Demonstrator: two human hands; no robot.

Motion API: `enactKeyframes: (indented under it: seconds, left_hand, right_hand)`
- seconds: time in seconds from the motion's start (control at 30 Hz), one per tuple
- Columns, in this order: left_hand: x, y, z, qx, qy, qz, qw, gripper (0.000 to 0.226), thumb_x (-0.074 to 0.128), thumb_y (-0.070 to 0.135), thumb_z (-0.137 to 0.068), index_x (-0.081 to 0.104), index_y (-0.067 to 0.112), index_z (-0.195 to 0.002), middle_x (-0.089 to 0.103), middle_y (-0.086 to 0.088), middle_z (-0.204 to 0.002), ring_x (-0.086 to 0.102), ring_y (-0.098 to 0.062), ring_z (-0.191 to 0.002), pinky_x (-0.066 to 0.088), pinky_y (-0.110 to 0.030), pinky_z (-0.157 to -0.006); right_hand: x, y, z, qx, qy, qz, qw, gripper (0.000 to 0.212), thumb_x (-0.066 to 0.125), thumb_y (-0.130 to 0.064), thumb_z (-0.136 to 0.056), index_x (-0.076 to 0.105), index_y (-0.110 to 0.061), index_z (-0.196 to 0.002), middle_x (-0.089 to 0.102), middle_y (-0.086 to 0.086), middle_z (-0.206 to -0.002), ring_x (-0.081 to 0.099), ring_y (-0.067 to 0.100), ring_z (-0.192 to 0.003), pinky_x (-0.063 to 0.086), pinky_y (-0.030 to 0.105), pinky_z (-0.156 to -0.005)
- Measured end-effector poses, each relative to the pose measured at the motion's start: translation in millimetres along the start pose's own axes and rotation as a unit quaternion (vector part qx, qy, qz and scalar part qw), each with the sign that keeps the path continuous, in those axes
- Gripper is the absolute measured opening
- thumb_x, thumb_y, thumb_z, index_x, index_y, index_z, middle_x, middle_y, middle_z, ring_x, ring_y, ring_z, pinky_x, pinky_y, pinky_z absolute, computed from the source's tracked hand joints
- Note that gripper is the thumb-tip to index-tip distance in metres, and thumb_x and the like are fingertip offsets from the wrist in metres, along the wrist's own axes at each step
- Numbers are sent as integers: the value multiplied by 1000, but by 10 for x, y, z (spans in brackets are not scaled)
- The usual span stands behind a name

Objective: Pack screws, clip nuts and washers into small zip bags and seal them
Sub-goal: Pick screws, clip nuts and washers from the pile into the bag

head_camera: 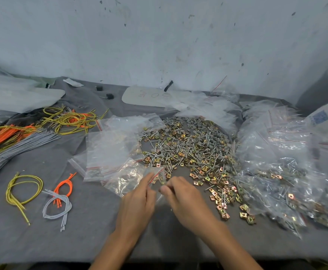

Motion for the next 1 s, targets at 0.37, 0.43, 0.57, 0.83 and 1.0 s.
enactKeyframes:
  seconds: [0.37,0.43,0.57,0.83,1.0]
  left_hand:
    - [-4,3,2,3,4,0,1000,50,39,32,-89,58,32,-135,75,-4,-98,66,-33,-84,51,-41,-70]
    - [3,8,1,1,4,-2,1000,50,40,30,-89,58,33,-135,74,-4,-91,65,-33,-79,50,-41,-67]
    - [-1,1,8,-5,6,0,1000,48,41,28,-89,58,33,-134,73,-2,-84,64,-30,-74,49,-40,-65]
    - [-23,29,6,-7,4,-6,1000,49,42,27,-88,59,33,-134,69,1,-75,60,-23,-65,43,-37,-58]
    - [-11,18,14,-12,-3,9,1000,47,43,26,-90,59,33,-133,69,-3,-78,62,-29,-70,48,-41,-63]
  right_hand:
    - [-83,3,-148,11,74,85,994,35,46,-51,-102,61,-23,-89,64,-4,-87,59,20,-83,45,39,-72]
    - [-213,220,-211,36,80,88,992,25,48,-46,-102,60,-26,-93,61,-9,-89,58,16,-82,47,37,-73]
    - [-359,634,-425,89,44,144,985,14,51,-35,-102,62,-31,-111,51,-11,-101,56,16,-100,41,32,-75]
    - [-275,776,-803,94,-25,193,976,22,53,-39,-102,63,-29,-119,50,-3,-107,49,23,-113,47,39,-89]
    - [-222,815,-854,111,-14,192,975,18,46,-35,-105,59,-24,-113,57,-2,-114,50,23,-112,47,39,-88]
Point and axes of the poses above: each hand's wrist, its own z-axis away from the middle knuckle, its own x-axis out of the palm, y = z × x, the point moved 6 cm from there along -z, towards the middle knuckle
